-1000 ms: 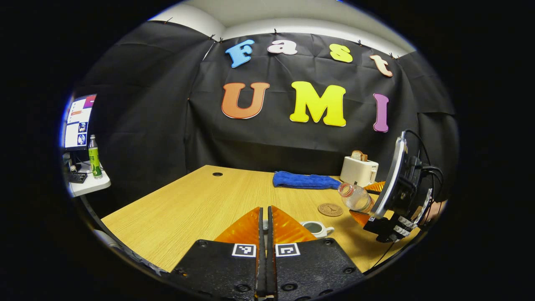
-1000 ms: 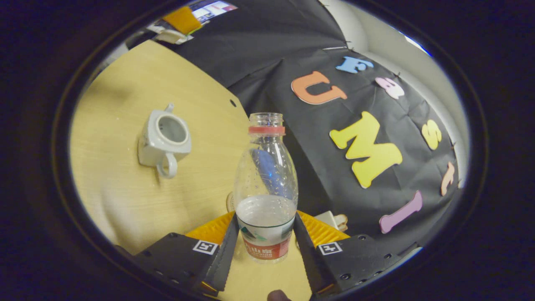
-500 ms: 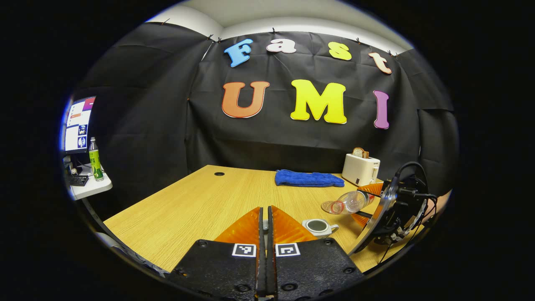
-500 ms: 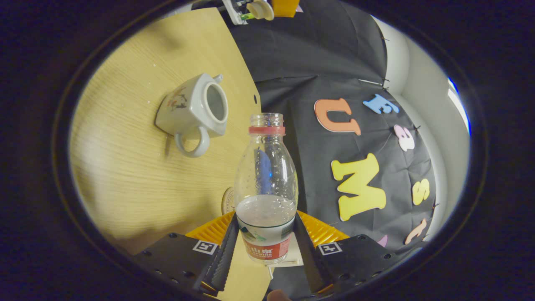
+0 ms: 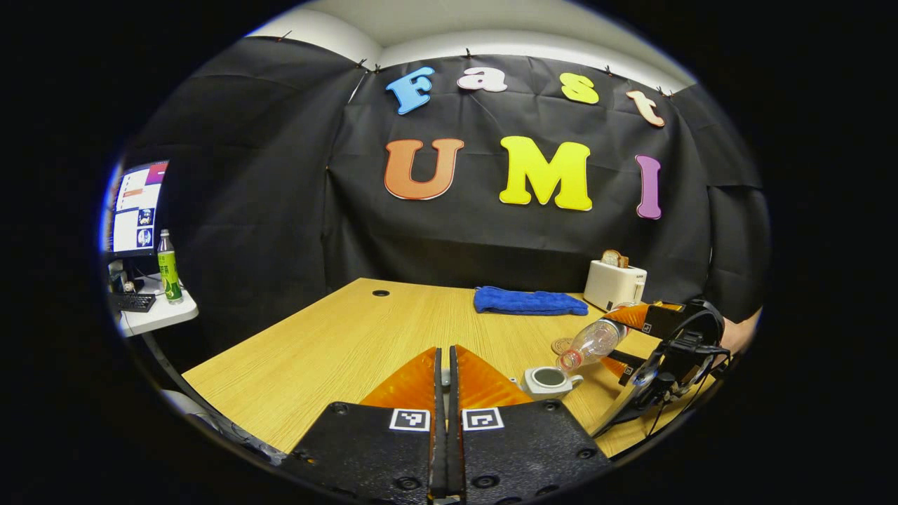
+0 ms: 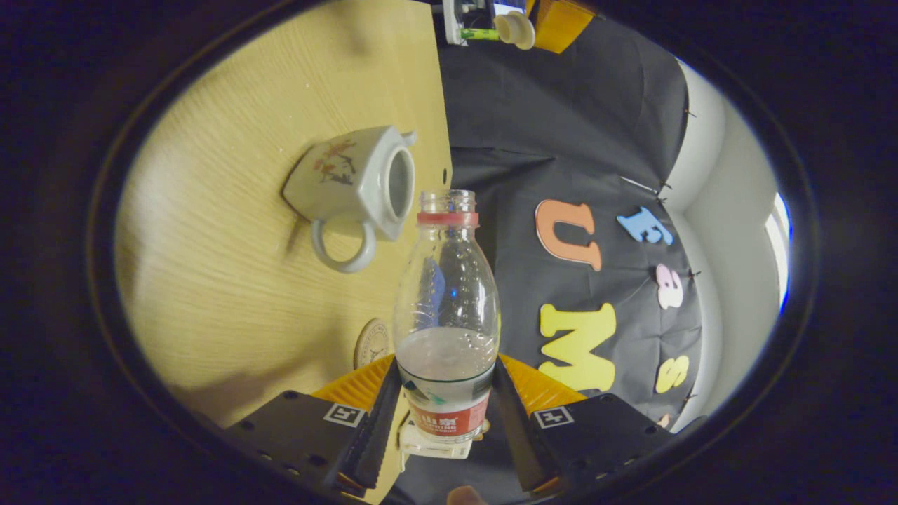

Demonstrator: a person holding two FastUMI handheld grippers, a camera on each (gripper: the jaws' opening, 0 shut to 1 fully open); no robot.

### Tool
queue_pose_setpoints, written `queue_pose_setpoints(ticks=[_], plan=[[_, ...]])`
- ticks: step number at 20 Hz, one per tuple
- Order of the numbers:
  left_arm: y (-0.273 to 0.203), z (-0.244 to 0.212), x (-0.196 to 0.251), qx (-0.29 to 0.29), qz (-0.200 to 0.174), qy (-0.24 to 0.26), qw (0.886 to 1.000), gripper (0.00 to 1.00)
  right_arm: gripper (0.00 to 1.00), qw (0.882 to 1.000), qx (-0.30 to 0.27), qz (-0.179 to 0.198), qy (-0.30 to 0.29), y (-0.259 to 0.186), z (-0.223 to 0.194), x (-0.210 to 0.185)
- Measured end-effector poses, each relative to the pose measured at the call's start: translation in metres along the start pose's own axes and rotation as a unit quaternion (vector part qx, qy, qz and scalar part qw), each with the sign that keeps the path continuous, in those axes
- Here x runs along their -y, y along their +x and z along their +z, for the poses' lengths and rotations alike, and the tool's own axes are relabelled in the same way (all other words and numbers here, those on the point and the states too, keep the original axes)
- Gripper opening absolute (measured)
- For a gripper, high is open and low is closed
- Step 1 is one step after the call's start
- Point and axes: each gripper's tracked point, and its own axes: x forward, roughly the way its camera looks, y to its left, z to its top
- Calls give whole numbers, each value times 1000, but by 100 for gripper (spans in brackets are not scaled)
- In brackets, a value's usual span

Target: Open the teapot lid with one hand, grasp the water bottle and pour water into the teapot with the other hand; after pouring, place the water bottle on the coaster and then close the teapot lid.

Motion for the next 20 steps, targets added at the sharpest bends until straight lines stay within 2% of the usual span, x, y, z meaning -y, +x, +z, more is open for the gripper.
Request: queue_pose_setpoints(ticks=[20], plan=[[-5,5,1,5,-7,14,1000,3,72,991,19,-46,-123,3,10,29]])
